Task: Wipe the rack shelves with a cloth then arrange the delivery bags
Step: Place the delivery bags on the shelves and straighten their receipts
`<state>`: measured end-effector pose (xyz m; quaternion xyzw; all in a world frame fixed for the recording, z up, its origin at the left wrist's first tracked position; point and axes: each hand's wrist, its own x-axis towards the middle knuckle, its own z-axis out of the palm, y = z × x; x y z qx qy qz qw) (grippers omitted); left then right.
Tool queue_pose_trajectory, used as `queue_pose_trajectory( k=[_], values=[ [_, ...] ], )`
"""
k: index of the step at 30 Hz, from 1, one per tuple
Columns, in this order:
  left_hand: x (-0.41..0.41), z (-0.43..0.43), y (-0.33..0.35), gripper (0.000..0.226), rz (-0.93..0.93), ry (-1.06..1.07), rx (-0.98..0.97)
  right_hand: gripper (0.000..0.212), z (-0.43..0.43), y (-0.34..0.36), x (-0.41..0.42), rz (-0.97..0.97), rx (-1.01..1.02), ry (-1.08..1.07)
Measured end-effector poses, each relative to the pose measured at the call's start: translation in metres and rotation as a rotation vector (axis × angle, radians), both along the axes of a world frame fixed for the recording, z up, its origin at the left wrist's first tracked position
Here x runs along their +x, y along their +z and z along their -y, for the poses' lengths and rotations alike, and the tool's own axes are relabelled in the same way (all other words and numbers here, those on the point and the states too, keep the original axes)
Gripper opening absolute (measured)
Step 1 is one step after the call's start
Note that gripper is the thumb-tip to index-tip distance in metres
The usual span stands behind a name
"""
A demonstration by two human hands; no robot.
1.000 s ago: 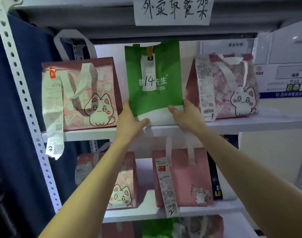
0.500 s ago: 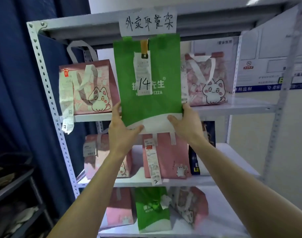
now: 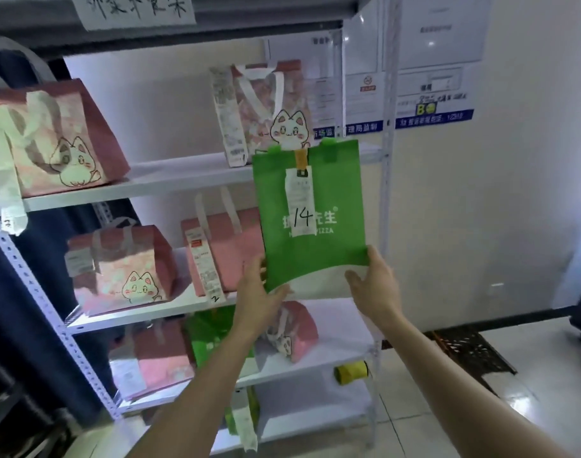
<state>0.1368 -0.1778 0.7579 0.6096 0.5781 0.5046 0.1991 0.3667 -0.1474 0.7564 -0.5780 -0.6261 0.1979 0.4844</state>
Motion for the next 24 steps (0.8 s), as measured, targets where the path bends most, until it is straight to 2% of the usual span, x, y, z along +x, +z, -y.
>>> queue_pose_trajectory(
  k=[8,16,20,24],
  values=[
    [0.051,-0.051,-0.032,0.045,-0.089,-0.118,-0.123,0.038,-0.037,-0.044,0.060,-0.033,-0.038,-0.092],
    [0.065,-0.110,-0.045,0.016,-0.091,-0.127,-0.101,0.031,-0.089,-0.065,0.075,-0.083,-0.059,-0.165],
    [0.065,-0.126,-0.058,0.010,-0.066,-0.078,-0.096,0.033,-0.097,-0.078,0.078,-0.073,-0.103,-0.130],
    [0.063,-0.121,-0.071,0.019,-0.052,0.016,-0.114,0.036,-0.102,-0.085,0.079,-0.082,-0.140,-0.043]
  ],
)
